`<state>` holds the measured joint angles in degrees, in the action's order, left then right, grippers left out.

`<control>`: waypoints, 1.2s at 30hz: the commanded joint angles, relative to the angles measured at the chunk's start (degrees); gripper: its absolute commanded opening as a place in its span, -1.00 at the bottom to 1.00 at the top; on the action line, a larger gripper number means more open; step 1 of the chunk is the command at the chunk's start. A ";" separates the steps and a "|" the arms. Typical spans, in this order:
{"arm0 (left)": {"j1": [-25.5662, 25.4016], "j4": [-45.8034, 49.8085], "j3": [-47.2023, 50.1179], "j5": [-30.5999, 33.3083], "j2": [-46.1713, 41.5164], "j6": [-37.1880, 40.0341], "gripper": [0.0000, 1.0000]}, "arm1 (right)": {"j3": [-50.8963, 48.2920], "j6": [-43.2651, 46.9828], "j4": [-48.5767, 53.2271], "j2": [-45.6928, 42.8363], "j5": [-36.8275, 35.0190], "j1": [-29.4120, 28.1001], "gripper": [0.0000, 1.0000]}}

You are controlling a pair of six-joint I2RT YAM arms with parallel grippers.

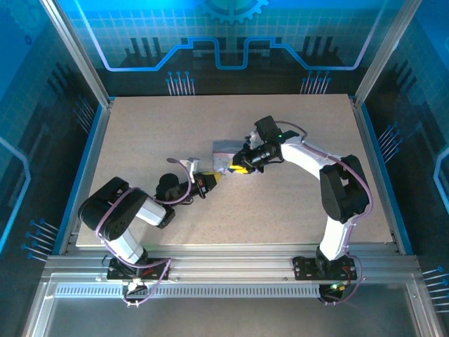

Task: Unlock a padlock with a key

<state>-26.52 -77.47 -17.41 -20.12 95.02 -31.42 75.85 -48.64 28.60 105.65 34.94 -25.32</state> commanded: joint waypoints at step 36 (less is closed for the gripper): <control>3.87 63.59 -14.93 -14.20 -40.42 1.49 -1.00 | -8.30 32.22 -8.83 -27.06 -2.33 -8.51 -0.23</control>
<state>-23.14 -17.93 -30.20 -29.10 55.90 -28.58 64.84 -24.01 18.00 80.29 29.89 -32.12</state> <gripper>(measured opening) 0.044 0.384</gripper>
